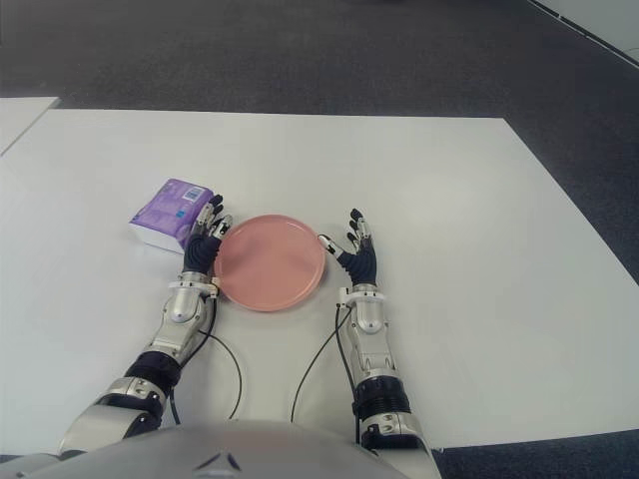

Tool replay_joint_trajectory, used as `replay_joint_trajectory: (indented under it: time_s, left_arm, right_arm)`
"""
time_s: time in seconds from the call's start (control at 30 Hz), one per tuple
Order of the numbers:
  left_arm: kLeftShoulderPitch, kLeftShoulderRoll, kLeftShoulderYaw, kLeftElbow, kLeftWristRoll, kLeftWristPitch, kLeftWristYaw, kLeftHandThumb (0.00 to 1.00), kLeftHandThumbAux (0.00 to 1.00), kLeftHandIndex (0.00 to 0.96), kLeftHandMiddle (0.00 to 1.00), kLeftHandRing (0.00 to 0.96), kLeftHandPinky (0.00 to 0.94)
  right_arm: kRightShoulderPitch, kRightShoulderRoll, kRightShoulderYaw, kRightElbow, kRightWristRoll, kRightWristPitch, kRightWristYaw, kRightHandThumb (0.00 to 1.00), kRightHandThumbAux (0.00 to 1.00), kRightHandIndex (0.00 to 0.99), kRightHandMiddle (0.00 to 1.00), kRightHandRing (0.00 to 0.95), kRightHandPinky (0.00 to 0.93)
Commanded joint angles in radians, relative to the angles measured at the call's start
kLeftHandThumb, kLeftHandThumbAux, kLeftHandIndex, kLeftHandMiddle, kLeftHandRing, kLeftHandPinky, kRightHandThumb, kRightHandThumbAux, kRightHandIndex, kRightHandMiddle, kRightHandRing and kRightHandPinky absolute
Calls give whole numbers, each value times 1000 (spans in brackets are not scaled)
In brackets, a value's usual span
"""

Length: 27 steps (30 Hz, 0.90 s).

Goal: Put the tissue paper into the plate.

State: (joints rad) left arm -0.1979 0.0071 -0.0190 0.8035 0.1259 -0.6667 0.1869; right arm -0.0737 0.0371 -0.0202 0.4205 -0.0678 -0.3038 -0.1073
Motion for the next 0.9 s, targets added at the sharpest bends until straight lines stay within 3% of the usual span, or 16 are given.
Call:
replay_joint_trajectory:
  time_s: [0.03, 0.9]
  left_arm:
    - [56, 1, -6, 38, 11, 15, -3, 0, 396, 0, 0, 0, 0]
    - [55, 9, -6, 37, 32, 28, 30, 0, 397, 0, 0, 0, 0]
  right_arm:
    - [42, 7, 3, 34, 8, 60, 6, 31, 687, 0, 0, 0, 0]
    - [31, 12, -3, 53, 9, 54, -3, 49, 712, 0, 0, 0, 0]
